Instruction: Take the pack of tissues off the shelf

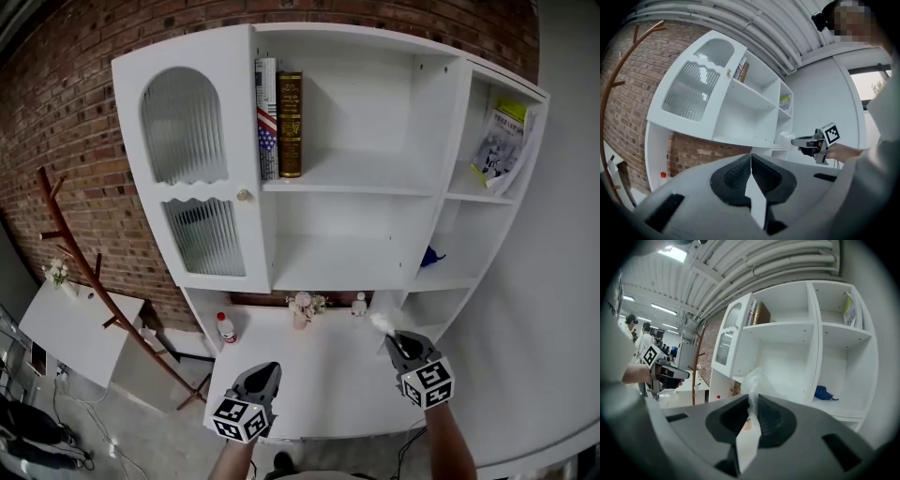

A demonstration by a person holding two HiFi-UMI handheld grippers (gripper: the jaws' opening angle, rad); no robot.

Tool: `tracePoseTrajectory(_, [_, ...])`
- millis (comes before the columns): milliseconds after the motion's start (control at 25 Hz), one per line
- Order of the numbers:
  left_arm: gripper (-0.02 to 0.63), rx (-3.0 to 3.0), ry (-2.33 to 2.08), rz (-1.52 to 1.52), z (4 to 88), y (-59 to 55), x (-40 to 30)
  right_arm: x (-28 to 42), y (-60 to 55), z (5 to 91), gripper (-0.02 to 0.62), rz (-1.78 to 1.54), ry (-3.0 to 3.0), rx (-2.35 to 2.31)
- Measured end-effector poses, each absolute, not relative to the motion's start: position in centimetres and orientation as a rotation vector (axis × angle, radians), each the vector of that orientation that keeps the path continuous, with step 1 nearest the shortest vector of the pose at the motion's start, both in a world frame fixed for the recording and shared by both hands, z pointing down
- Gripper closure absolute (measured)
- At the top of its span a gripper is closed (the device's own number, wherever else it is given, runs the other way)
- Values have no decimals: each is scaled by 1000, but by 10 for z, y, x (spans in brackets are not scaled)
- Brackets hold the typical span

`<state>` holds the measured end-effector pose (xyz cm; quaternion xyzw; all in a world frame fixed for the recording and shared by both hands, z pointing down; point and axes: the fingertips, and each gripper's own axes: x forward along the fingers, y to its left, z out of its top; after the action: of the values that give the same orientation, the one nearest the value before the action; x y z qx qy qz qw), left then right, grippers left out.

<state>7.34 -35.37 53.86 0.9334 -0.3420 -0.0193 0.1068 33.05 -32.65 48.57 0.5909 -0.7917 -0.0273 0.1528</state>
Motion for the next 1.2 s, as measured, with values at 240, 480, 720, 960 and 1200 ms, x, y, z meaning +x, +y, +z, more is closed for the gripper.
tracePoseTrajectory(240, [580,2719,-1072,-51,547,-329,70,329,-298,498,545,-95,-2315,1699])
tracePoseTrajectory(480, [580,2701,-1148,-59,552,-309,67,328,-278,508,545,-146,-2343,1687])
tracePoseTrajectory(720, [580,2694,-1196,-51,551,-296,64,330,-266,515,545,-118,-2380,1689])
tracePoseTrajectory(960, [580,2704,-1211,-49,550,-291,55,328,-260,518,545,-112,-2383,1718])
tracePoseTrajectory(1200, [580,2730,-1203,-62,543,-294,43,317,-258,516,543,-136,-2377,1758])
